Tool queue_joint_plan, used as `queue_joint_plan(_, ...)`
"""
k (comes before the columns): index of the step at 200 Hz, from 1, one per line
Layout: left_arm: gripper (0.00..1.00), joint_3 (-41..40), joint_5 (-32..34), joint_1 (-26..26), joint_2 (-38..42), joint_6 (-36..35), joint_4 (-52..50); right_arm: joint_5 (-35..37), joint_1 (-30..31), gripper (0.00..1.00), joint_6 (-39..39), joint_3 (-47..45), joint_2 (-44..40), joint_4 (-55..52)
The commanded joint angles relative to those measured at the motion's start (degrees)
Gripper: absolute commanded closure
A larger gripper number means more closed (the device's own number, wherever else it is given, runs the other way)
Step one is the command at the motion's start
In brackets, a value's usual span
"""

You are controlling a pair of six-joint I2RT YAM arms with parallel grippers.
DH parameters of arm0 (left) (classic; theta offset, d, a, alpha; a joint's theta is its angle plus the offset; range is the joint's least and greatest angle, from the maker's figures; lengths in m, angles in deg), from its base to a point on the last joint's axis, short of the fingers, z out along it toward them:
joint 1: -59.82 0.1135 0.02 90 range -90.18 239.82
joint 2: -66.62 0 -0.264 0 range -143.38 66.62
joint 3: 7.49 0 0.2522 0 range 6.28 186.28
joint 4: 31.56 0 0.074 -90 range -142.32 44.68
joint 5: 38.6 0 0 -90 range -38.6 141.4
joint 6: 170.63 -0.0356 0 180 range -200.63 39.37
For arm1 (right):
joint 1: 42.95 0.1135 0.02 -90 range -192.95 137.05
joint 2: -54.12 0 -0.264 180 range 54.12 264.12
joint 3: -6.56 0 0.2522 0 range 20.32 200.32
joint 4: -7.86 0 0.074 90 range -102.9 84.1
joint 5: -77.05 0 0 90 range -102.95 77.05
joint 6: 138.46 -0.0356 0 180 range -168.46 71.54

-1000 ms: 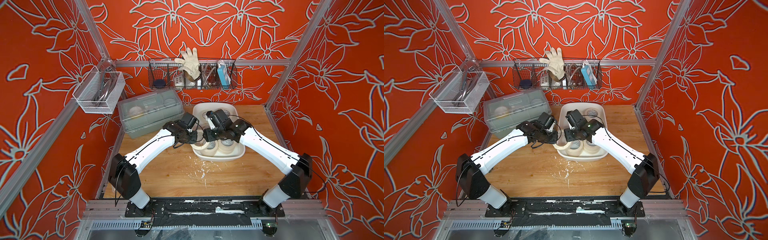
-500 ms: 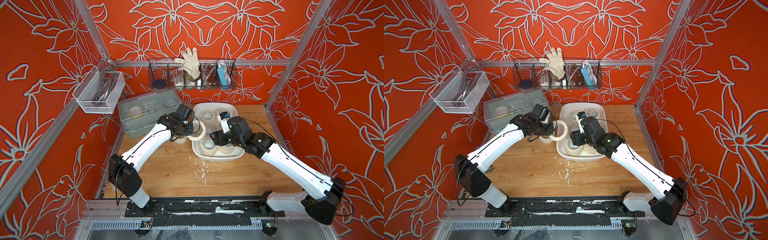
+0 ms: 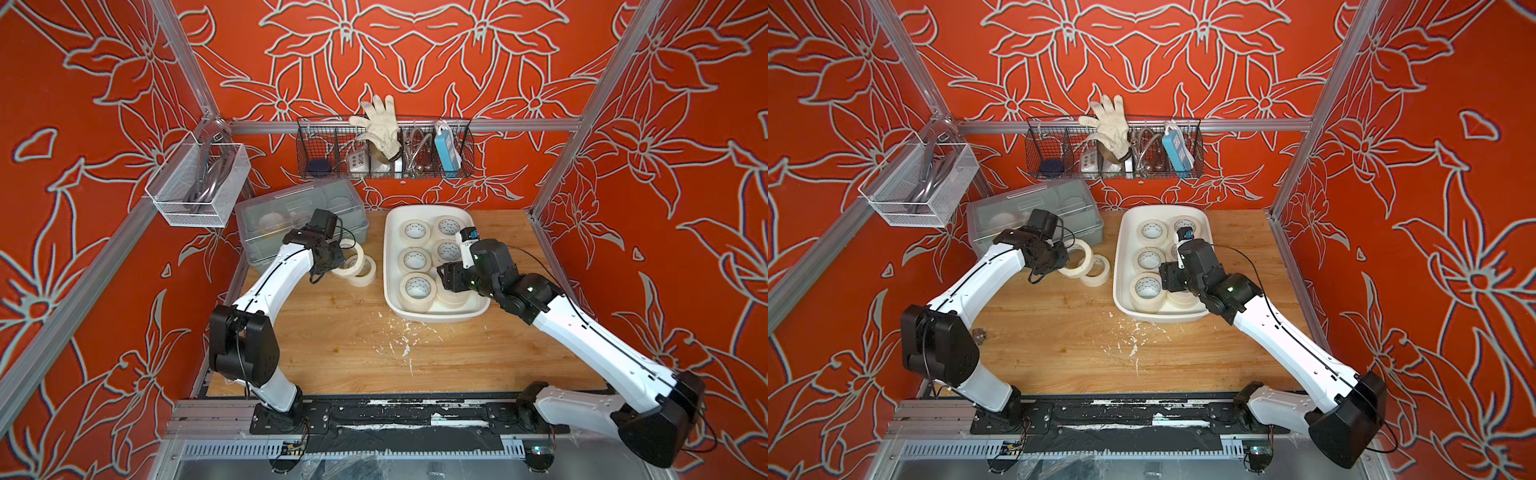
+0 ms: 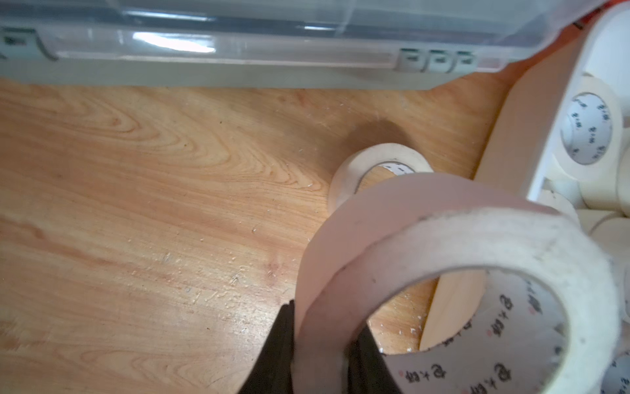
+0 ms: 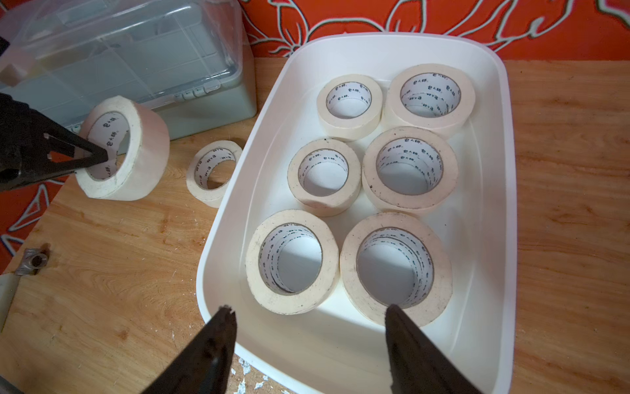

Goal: Take out the art tape in the storage box
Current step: Place the art tape at the center of the board.

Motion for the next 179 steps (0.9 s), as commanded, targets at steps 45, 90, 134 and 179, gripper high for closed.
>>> queue_joint_plan(45,1.0,-4.85,0.7,5.73,-1.1,5.7,5.56,-3.96,-4.08,0.27,-1.55,-2.92,-1.25,-0.23)
queue_joint_plan(90,1.0,-7.05,-0.27,8.1,-4.1,5.56,7.49,-5.69,-5.88,0.27,-1.82,-4.09,-1.48,-0.01)
queue_joint_plan(134,1.0,-8.24,-0.53,9.04,-7.6,5.64,9.8,-6.55,-6.78,0.27,-1.82,-4.53,-1.61,-0.39)
queue_joint_plan(179,1.0,-7.74,-0.06,10.13,-11.22,4.82,10.68,-6.92,-7.09,0.27,-1.82,-5.05,-1.84,-0.32)
